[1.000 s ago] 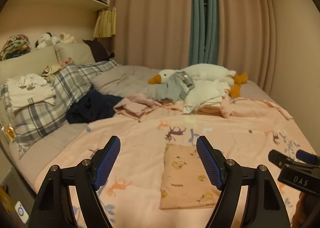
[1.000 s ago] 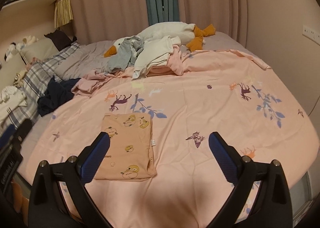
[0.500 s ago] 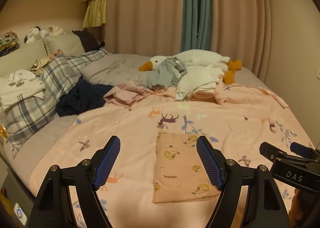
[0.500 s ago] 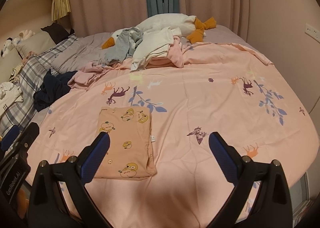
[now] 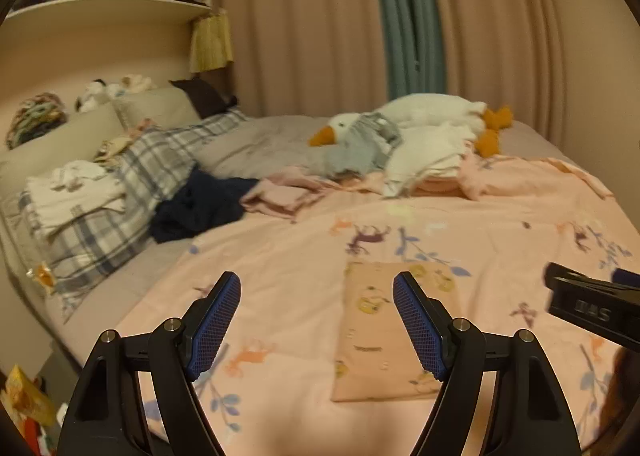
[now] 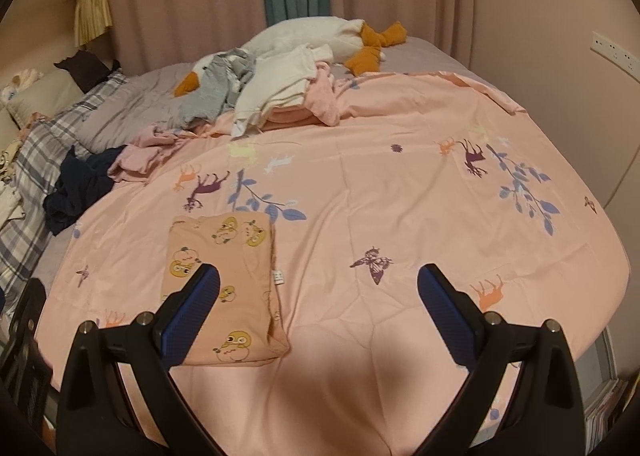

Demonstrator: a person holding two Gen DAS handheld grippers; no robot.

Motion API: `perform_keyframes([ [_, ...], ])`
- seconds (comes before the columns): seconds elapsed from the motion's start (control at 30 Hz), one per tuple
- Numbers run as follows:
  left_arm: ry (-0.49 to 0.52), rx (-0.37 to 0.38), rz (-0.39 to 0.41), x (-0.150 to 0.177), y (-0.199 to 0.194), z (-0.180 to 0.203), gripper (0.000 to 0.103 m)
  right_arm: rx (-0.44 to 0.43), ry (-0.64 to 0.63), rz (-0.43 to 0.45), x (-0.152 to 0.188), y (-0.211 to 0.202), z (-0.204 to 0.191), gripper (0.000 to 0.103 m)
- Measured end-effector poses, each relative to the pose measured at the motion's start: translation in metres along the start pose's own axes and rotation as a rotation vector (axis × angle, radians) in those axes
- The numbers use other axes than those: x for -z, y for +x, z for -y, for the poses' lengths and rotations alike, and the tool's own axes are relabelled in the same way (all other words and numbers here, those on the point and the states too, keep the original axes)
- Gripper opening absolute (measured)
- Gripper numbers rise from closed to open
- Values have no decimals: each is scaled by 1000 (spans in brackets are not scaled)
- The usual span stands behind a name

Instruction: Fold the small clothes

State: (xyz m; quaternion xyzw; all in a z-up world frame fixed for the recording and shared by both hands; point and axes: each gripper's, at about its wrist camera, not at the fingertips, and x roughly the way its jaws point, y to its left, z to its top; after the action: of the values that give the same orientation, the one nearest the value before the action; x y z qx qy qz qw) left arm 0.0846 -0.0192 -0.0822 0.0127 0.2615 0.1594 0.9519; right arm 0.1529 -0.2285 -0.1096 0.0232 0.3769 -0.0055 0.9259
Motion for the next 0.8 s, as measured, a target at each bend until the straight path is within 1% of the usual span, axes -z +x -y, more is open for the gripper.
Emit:
perform_keyframes([
  [0.07,-23,12,-5,0,2,0,78,17,4,-2,0,2,0,100],
  [0.1,-23,5,-2,1,1,2,78,23,2,-1,-1,3,0,100],
  [0.17,-1,-10,-1,2,1,6,78,35,-11,0,0,5,-1,100],
  [0.23,3,-2,-14,3,3,9,78,46,-19,-7,-1,8,-1,100],
  [0.33,-20,80,-39,0,10,6,78,88,-23,-37,-1,17,1,100],
  [0.37,-29,94,-45,0,12,5,78,107,-20,-42,-3,19,2,100],
  [0.47,-53,125,-36,-2,18,0,78,126,17,-18,-7,17,8,100],
  [0.6,-81,164,-71,-3,22,-4,78,97,83,-13,-7,10,17,100],
  [0.7,-78,182,-72,-3,19,-3,78,63,87,-12,-7,4,18,100],
  [0.8,-59,187,-81,-2,18,0,78,58,75,14,-5,-7,17,100],
])
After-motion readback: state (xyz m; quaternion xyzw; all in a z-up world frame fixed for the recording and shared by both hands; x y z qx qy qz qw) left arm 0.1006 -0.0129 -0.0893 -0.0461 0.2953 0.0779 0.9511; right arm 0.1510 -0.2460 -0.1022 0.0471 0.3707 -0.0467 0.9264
